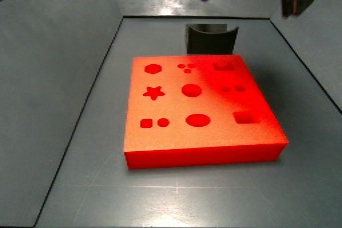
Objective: Pick up the round object. Move up. Place the round object on the fixture. Regrasp the round object. Move to above the board. Insert the round object.
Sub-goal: Move to above the board.
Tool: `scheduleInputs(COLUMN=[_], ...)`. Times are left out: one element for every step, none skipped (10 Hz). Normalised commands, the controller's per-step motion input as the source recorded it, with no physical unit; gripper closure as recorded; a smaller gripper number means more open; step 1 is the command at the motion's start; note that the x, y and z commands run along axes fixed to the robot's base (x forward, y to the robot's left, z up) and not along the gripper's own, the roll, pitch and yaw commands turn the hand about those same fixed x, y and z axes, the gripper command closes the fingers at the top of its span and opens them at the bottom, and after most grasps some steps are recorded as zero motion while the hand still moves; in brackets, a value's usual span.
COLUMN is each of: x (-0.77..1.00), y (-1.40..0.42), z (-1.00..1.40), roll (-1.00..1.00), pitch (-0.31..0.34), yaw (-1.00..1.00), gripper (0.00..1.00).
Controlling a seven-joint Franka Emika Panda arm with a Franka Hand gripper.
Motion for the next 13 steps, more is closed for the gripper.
scheduleInputs(x=[0.07,0.07,0.07,0.06,0.06,0.06,0.05,0.04,0.04,0.03,-0.62,-0.63,-0.66], y=[0.03,0.02,0.01,0.01,0.00,-0.01,-0.01,-0.02,-0.02,-0.02,-1.00,-1.00,-1.00], z=[1.00,1.00,1.00,1.00,1.00,0.97,0.80,0.63,0.46,0.24,0.03,0.02,0.02], roll=[-0.02,-0.02,-0.01,-0.01,-0.02,-0.02,-0.01,-0.01,-0.01,0.00,-1.00,-1.00,-1.00], pitch=[0.066,0.021,-0.003,-0.018,-0.018,-0.010,0.009,0.029,0.047,0.080,-0.124,-0.133,-0.146], yaw=[0.23,0.20,0.17,0.13,0.09,0.07,0.04,0.03,0.02,0.01,-0.07,-0.07,-0.07], gripper=[1.00,1.00,1.00,1.00,1.00,1.00,1.00,1.00,1.00,1.00,1.00,1.00,1.00])
